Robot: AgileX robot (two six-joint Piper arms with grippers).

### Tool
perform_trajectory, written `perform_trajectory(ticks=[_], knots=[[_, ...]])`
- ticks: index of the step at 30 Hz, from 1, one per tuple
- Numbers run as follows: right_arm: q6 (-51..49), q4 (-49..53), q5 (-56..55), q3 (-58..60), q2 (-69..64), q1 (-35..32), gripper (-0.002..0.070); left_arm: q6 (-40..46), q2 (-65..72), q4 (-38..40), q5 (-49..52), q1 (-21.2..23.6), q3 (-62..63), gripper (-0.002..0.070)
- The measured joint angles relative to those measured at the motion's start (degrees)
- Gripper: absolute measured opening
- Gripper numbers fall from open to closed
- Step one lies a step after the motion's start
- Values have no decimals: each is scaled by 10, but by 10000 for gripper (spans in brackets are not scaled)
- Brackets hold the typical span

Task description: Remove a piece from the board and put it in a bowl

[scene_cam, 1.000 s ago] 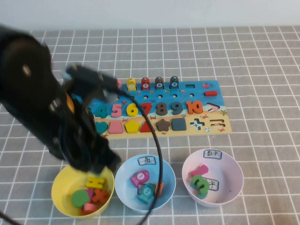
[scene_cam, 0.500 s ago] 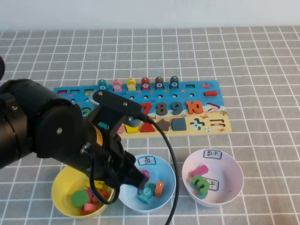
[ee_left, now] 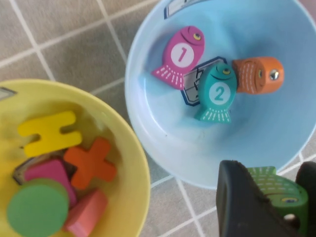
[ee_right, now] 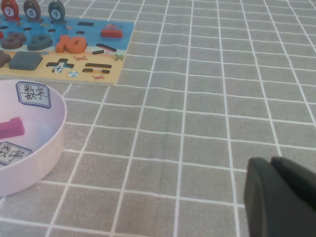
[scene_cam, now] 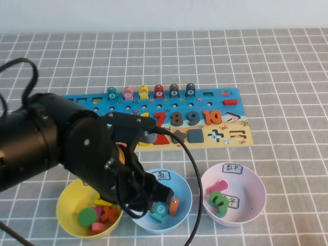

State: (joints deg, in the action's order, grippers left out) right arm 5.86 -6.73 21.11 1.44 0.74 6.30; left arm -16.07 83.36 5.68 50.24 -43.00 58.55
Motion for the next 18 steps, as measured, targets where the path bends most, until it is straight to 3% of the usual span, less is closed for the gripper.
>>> perform_trajectory(ticks=[18], knots=[[0,0,0,0,0,0,-18,-15,89,10,-53,-21,0,193]])
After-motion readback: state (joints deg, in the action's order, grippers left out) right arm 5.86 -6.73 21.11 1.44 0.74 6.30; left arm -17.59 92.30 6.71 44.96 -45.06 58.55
